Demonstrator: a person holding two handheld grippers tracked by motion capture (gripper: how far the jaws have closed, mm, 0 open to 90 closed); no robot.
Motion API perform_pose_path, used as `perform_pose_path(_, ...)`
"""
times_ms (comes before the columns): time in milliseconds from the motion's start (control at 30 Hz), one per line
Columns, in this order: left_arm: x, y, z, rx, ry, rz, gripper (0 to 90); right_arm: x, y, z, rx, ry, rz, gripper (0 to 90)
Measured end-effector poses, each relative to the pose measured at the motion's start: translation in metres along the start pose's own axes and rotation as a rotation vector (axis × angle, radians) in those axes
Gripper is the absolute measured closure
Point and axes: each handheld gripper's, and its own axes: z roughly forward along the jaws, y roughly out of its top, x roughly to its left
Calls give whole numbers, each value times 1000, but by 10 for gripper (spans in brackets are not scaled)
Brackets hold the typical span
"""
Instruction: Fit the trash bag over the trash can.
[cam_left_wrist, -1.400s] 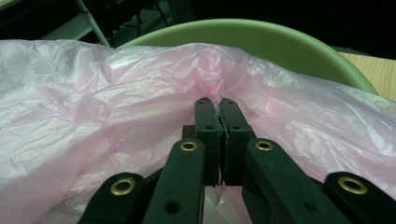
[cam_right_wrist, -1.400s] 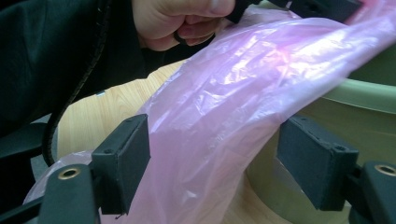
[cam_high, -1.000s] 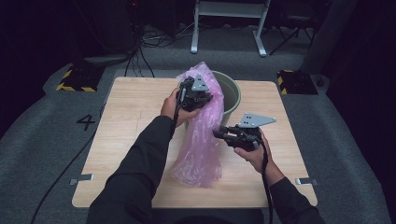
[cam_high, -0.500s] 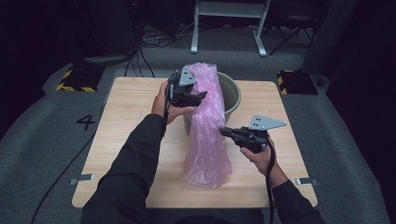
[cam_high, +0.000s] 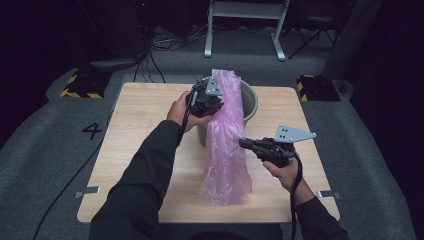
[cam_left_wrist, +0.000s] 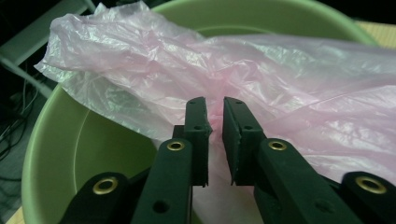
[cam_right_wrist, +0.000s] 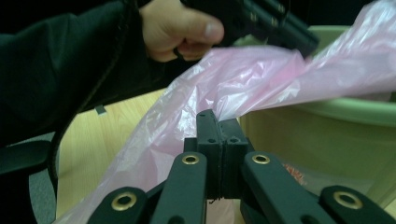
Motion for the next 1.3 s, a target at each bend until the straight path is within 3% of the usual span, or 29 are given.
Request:
perform_pose_path(167,1,0,0,36,-9,6,813,-2,6,-6,-37,-31,4,899)
perform_pose_path(267,4,-2,-3,25,-4,-17,773,-6,7,-8,-54,-53,12,899)
perform_pose_path(300,5,-3,-4,22,12,-21,735,-7,8,-8,-54,-58,14,899)
perform_pose_path(433,11,-5,-11,-20,72,-68,446,-9,12,-8,-58,-72,8,899)
perform_pose_path(533,16,-9,-17,-66,98,-105,352,-13,15,-6,-56,-86,8,899)
perform_pose_path(633,20,-11,-21,-84,129,-128,342,-17,18,-3,-43,-107,0,899)
perform_pose_path(733,22,-10,-20,-79,173,-119,368,-22,21,-2,-36,-121,-2,899)
perform_pose_path(833,23,-6,-17,-81,164,-125,430,-26,22,-2,-37,-133,6,899)
perform_pose_path(967,18,-2,-7,-24,125,-78,584,-30,24,-2,-38,-153,9,899)
perform_pose_path(1000,17,-2,-4,-7,98,-62,658,-31,25,-2,-36,-159,6,898)
perform_pose_path(1100,15,-1,1,18,53,-38,761,-34,27,-2,-35,-172,10,897)
perform_pose_path(1300,12,1,5,84,-6,18,844,-38,38,-1,-30,-199,0,895)
